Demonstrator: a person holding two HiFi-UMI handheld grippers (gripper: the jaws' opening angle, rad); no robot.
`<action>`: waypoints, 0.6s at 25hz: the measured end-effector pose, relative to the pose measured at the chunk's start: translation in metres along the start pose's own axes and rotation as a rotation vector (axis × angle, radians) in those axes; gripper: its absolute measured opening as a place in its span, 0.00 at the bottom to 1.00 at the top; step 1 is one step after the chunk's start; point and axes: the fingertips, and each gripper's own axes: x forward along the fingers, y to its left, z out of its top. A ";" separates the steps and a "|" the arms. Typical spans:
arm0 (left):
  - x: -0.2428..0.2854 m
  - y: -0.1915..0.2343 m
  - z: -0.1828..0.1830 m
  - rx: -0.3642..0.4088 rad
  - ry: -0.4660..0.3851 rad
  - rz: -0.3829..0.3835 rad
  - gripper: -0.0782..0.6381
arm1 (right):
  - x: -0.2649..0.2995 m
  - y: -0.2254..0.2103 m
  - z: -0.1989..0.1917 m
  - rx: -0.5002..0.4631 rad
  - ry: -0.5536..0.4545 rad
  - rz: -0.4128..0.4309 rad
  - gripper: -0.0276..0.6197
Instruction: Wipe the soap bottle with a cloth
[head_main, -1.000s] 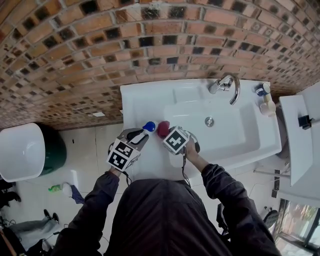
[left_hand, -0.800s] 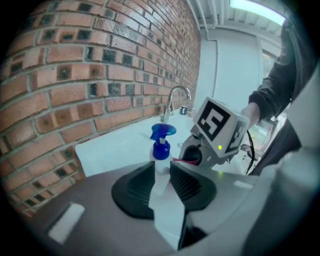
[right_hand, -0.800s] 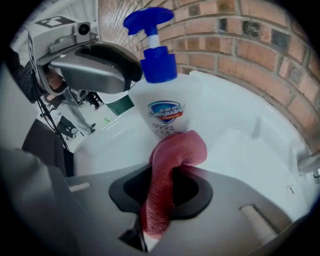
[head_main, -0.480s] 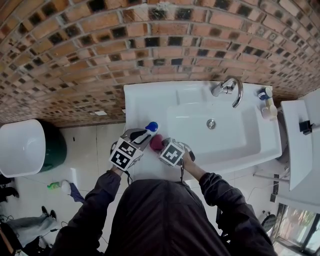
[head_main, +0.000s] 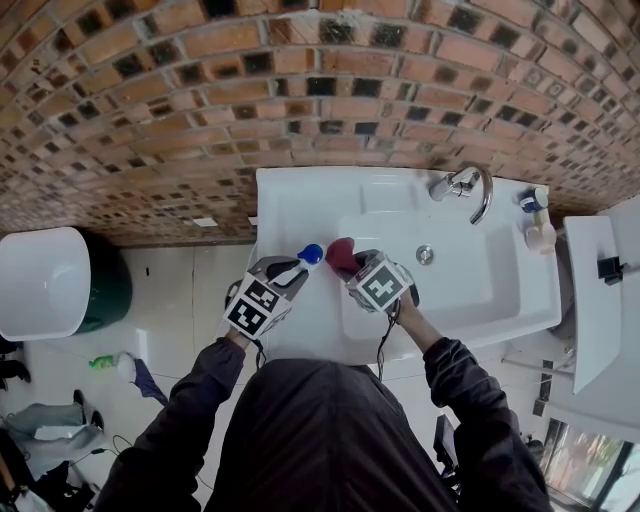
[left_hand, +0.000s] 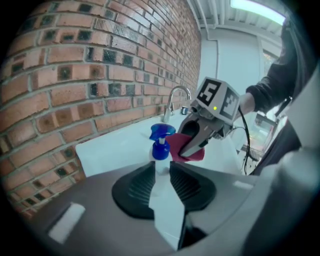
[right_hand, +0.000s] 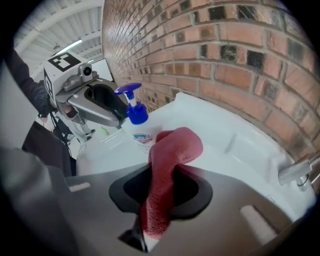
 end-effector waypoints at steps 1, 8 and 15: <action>0.000 0.000 0.000 0.000 0.001 -0.001 0.24 | -0.001 0.006 0.004 -0.041 0.005 0.001 0.18; 0.003 -0.002 0.002 0.007 0.000 -0.009 0.24 | 0.005 0.053 0.003 -0.235 0.023 0.049 0.18; -0.013 0.003 0.006 0.056 0.009 0.018 0.25 | -0.004 0.043 -0.007 -0.189 0.014 0.038 0.18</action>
